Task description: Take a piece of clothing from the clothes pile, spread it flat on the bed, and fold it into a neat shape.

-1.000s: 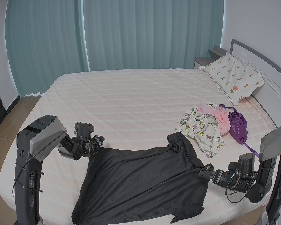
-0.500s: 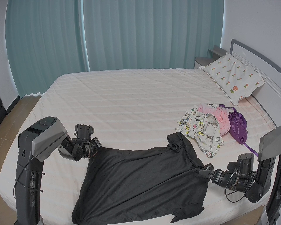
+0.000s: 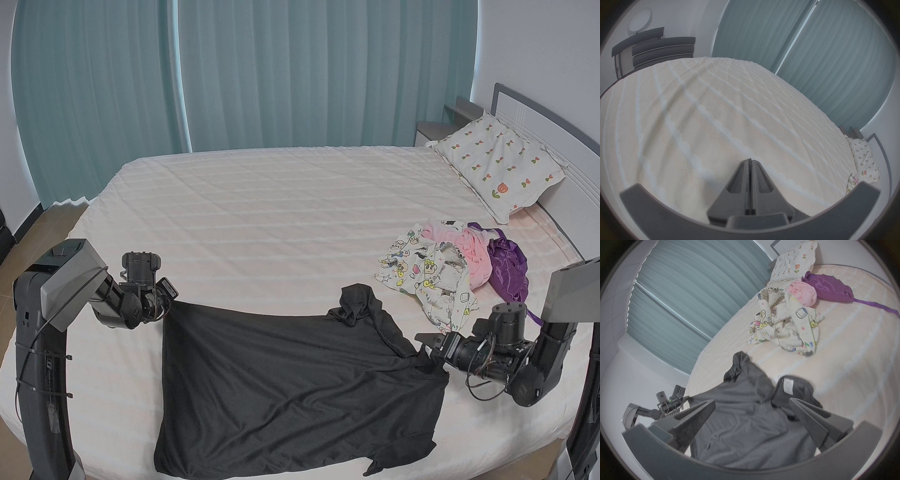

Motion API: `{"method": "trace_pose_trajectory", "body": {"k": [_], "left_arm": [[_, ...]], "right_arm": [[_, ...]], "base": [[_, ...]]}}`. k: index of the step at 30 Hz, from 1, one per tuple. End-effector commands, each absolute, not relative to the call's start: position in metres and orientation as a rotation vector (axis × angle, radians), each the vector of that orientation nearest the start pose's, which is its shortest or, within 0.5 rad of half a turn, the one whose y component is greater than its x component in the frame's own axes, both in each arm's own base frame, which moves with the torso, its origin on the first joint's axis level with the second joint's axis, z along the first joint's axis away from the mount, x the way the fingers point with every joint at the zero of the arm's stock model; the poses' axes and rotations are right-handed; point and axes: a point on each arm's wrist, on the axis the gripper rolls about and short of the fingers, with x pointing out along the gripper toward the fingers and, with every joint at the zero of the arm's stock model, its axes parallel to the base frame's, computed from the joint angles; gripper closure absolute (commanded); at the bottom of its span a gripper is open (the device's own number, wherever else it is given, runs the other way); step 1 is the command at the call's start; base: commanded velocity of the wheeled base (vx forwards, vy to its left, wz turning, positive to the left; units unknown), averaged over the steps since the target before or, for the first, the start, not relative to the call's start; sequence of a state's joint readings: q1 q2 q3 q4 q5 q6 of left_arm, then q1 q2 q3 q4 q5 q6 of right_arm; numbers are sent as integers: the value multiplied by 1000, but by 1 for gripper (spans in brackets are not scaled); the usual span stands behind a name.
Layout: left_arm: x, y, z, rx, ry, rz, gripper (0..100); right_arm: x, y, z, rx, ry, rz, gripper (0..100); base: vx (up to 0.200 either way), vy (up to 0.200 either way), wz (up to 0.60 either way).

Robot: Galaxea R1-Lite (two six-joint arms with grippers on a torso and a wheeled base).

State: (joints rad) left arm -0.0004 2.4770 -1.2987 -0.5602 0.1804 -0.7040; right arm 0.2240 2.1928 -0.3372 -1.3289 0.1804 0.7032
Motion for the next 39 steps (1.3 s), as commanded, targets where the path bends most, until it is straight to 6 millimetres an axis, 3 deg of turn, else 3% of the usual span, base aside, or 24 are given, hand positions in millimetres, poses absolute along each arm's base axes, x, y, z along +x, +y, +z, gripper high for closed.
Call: {"method": "trace_pose_trajectory", "body": {"k": [1,4,9,12,17,20,24,31,39], "left_arm": [[445,18,-2,-634,533,417,100],[443,13,-4,-632,548,409,100],[440,2,-1,-673,546,406,100],[432,0,2,-678,557,406,100],[426,-1,7,-678,563,408,100],[422,-2,10,-678,567,403,100],[418,-5,12,-675,572,400,100],[417,-6,12,-672,574,399,100],[417,-4,10,-671,576,407,100]], "right_arm": [[336,79,-2,641,611,130,0],[362,85,0,623,597,131,0],[396,108,-19,510,644,146,0],[403,125,-35,426,664,140,0],[414,140,-35,303,686,140,0],[426,147,-46,195,684,93,0],[430,160,-51,173,677,112,0],[439,154,-63,131,691,72,0],[457,115,-37,163,619,-55,0]], "base": [[0,0,0],[0,0,0],[0,0,0],[0,0,0],[0,0,0],[0,0,0],[0,0,0],[0,0,0],[0,0,0]]}}
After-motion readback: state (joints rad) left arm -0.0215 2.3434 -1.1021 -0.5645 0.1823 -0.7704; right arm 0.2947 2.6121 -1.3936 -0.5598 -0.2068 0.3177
